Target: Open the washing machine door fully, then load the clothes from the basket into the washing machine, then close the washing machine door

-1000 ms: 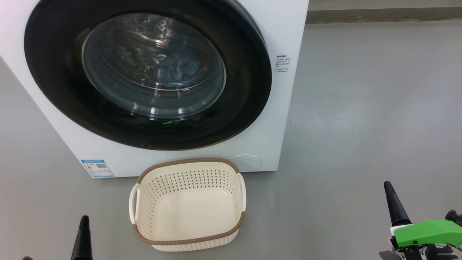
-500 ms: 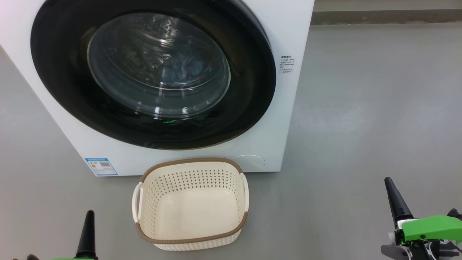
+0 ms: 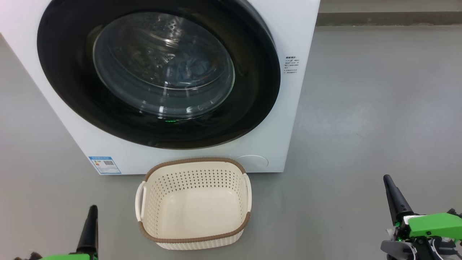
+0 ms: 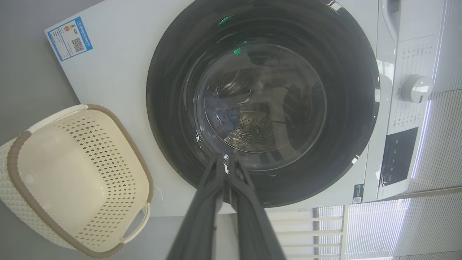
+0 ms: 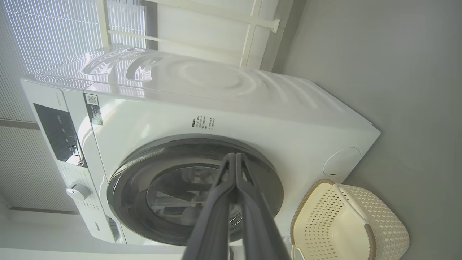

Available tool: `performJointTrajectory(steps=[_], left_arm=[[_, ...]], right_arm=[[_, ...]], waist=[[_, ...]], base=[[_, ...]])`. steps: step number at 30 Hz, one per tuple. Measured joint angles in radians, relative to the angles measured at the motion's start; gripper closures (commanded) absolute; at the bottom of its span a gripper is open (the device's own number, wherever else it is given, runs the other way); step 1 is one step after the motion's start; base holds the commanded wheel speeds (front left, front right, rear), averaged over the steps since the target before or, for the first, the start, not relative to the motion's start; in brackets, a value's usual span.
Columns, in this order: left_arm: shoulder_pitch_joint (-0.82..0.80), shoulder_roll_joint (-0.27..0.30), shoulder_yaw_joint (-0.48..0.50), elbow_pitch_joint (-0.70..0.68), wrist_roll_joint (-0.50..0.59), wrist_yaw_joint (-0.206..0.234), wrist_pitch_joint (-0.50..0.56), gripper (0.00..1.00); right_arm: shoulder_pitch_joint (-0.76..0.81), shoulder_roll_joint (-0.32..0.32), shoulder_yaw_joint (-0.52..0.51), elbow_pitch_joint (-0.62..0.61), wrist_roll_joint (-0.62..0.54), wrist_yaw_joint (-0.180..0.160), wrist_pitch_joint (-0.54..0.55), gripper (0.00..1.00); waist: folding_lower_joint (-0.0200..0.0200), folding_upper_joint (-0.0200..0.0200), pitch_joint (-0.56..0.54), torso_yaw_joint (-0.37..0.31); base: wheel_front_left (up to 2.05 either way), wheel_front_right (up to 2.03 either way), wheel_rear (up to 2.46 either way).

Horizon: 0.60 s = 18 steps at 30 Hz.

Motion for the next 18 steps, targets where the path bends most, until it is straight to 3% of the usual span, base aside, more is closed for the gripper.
performJointTrajectory(steps=[13, 18], left_arm=[[-0.006, -0.003, -0.005, -0.008, -0.131, 0.000, 0.036, 1.00], [-0.006, -0.003, -0.006, -0.008, -0.135, 0.000, 0.036, 1.00]], right_arm=[[0.000, 0.005, -0.012, 0.004, 0.117, -0.001, 0.035, 1.00], [-0.001, 0.007, -0.021, 0.005, 0.134, -0.001, 0.035, 1.00]], waist=[[0.0000, 0.0000, -0.002, 0.012], [0.0000, 0.0000, -0.002, 0.012]], base=[[0.00, 0.00, 0.00], [0.00, 0.00, 0.00]])
